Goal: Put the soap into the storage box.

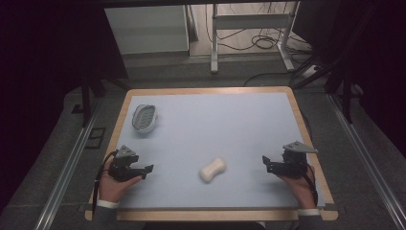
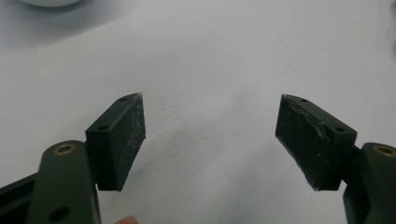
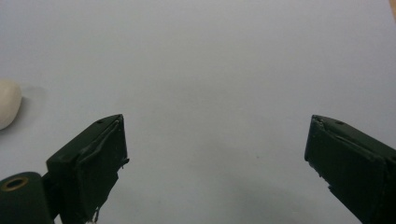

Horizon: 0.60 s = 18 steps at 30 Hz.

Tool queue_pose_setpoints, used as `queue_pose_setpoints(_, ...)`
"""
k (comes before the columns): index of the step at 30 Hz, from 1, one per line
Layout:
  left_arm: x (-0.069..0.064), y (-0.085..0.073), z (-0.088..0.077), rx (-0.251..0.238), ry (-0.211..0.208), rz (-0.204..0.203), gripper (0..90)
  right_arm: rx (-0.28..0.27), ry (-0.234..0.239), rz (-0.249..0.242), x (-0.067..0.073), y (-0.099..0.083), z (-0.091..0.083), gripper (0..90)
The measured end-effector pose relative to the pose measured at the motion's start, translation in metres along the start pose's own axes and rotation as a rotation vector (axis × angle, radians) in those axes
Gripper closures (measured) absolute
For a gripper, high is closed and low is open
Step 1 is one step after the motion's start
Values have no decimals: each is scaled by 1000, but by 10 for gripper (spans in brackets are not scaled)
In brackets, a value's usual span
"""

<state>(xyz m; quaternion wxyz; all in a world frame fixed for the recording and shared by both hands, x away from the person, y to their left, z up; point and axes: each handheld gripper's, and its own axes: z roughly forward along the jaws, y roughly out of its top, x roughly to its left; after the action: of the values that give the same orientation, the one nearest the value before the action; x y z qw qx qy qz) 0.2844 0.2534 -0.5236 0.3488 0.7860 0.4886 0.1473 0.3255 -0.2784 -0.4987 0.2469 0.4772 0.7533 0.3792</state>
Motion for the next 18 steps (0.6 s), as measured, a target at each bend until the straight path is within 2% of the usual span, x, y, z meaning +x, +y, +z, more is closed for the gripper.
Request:
queue_pose_setpoints(5,-1,-1,1,6,0,2,245,1,1,8,-4,-1,-1,64)
queue_pose_setpoints(11,-2,-2,-5,-9,11,-2,247,-5,-6,0,-7,-1,-5,74)
queue_pose_setpoints(18,-1,0,-10,-22,20,-6,247,-8,24,-2,-11,-4,-6,76)
